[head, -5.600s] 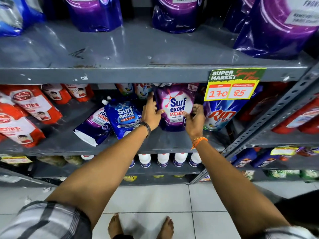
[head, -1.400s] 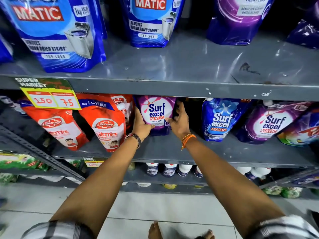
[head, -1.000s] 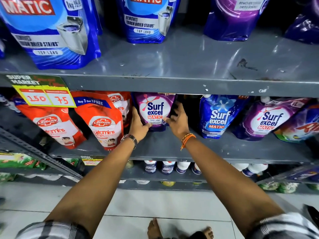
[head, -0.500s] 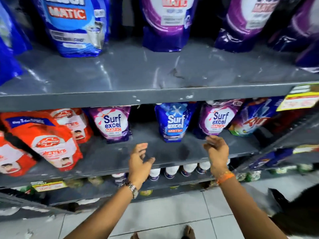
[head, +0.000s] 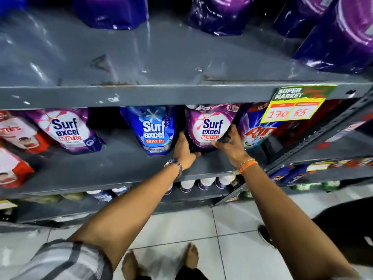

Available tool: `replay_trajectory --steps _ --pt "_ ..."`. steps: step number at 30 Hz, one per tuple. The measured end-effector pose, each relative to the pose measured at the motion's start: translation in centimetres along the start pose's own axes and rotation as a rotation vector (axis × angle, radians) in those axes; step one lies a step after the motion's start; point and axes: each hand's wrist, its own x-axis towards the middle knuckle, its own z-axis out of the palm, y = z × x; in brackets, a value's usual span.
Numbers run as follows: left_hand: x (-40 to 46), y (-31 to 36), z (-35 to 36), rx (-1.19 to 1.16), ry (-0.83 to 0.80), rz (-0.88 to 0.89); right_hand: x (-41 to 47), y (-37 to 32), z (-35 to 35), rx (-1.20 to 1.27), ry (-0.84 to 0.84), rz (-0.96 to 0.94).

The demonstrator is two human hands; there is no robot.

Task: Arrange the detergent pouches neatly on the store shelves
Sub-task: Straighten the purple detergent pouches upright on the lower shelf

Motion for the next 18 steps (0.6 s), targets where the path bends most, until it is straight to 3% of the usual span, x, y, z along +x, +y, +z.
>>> replay_trajectory --steps 6,13,18 --pt "0.4 -0.6 0.9 -0.015 0.156 0.019 0.0 0.4 -1.1 -0.053 -0.034 -0.064" --pt "-4.3 -2.8 -1.6 0.050 0.114 0.077 -5.4 -0.2 0.9 -0.108 0.001 -0.123" --pt "-8.0 -7.2 -7.7 0.101 0.098 0.103 -9.5 -0.7 6.5 -0.113 -0.035 -0.163"
